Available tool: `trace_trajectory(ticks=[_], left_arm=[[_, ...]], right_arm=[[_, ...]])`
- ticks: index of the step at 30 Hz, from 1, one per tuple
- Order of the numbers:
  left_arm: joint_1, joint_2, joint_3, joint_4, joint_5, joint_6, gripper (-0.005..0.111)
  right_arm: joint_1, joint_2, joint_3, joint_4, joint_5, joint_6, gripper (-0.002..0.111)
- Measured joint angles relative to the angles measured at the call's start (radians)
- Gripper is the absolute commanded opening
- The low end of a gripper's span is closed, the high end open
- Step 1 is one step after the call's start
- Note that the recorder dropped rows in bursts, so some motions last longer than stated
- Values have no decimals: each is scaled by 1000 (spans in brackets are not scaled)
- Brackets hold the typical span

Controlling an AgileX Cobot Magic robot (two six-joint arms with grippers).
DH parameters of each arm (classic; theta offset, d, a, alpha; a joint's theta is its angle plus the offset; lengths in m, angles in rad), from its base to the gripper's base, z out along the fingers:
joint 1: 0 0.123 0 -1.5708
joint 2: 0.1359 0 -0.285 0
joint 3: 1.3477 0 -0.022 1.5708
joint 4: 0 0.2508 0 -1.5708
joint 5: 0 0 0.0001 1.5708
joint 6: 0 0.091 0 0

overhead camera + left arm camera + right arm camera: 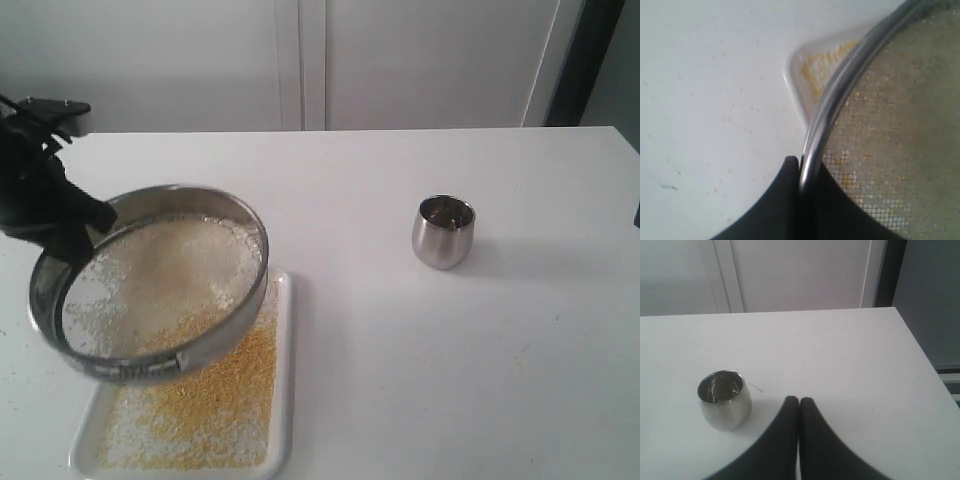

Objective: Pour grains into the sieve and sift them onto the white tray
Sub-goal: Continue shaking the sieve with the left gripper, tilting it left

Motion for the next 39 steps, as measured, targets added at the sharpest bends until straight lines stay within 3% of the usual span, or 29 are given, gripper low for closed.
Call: trace_trajectory(ticks=[2, 4, 7, 8, 10, 12, 17, 20, 23, 24, 25, 27, 30, 31, 32, 34, 35, 37, 38, 39], left_arm=[[-18, -72, 117, 2, -12, 12, 0], [-22, -97, 147, 7, -107, 26, 0], [16, 12, -47, 2, -10, 18, 0], [16, 11, -38, -3, 29, 18, 0], [-19, -69, 92, -11, 11, 24, 0], [-41, -122, 164, -14, -100, 33, 0], [-5, -25, -9, -14, -27, 23, 0], [-33, -82, 94, -24, -19, 36, 0], [-53, -139, 190, -39, -120, 54, 0], [-46, -127, 165, -39, -135, 54, 0], [-13, -66, 72, -39, -96, 48, 0], [18, -2, 11, -37, 3, 39, 0], [-14, -85, 159, -35, -21, 46, 0], [-23, -117, 190, -37, -103, 50, 0], [-20, -110, 164, -37, -123, 48, 0], [13, 8, -23, -44, -27, 23, 0], [13, 12, -23, -41, 0, 23, 0], [-25, -60, 107, -41, -9, 31, 0], [-43, -126, 208, -41, -85, 41, 0], [-43, -140, 218, -41, -123, 43, 0]], right_arm=[[0, 0, 0, 0, 0, 0, 0], [0, 0, 0, 0, 0, 0, 0], [0, 0, 0, 0, 0, 0, 0], [0, 0, 0, 0, 0, 0, 0], [0, 0, 0, 0, 0, 0, 0], [0, 0, 0, 0, 0, 0, 0], [0, 0, 0, 0, 0, 0, 0], [0, 0, 0, 0, 0, 0, 0], [0, 0, 0, 0, 0, 0, 0], [0, 0, 0, 0, 0, 0, 0], [0, 0, 0, 0, 0, 0, 0], [0, 0, 0, 0, 0, 0, 0], [0, 0, 0, 0, 0, 0, 0], [0, 0, 0, 0, 0, 0, 0], [0, 0, 0, 0, 0, 0, 0], [0, 0, 0, 0, 0, 0, 0], [0, 0, 0, 0, 0, 0, 0], [0, 0, 0, 0, 0, 0, 0], [0, 0, 0, 0, 0, 0, 0], [0, 0, 0, 0, 0, 0, 0]])
